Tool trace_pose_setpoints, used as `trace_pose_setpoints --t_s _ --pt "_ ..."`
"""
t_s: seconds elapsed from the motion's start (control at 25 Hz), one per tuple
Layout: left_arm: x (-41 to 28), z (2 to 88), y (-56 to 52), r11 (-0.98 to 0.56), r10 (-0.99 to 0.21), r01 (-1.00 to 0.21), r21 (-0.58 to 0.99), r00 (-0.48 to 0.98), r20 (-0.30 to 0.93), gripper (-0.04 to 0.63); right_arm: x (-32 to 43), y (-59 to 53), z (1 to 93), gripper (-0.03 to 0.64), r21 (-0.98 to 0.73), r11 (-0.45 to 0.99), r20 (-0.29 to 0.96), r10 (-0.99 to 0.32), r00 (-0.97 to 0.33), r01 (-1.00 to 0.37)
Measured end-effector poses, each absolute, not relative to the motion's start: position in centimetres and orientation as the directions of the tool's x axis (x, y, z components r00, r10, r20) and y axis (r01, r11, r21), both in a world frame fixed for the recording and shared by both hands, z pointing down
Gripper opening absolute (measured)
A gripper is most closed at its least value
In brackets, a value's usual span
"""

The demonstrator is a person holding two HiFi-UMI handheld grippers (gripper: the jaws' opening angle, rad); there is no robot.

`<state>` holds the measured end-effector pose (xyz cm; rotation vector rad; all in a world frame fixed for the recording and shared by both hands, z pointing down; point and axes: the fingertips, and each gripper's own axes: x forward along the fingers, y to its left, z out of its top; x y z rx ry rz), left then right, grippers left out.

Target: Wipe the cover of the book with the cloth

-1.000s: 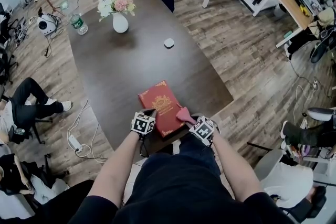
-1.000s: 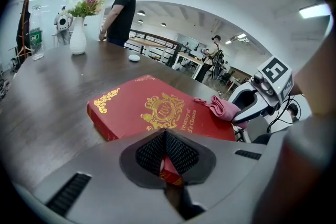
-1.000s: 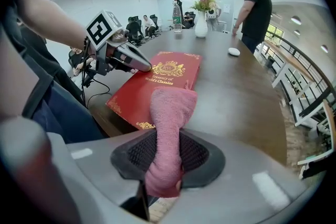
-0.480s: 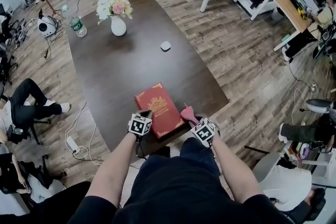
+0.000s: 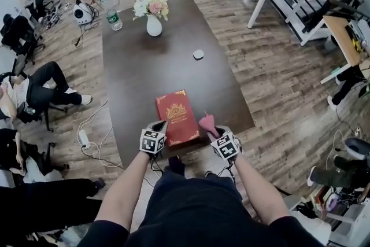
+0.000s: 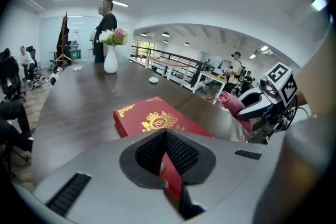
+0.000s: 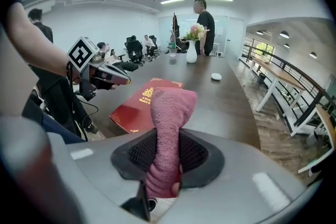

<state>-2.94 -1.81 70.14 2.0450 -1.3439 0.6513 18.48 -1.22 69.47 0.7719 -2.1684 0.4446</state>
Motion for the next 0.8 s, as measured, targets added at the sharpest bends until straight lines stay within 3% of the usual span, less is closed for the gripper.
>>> trace_pose_setpoints --t_s 0.8 --pt "0.7 52.9 14.1 0.021 -0.929 -0.997 0.076 0.008 0.369 -0.005 23.0 3.9 55.4 0.114 -0.023 0.872 0.488 -0.418 -0.767 -0.490"
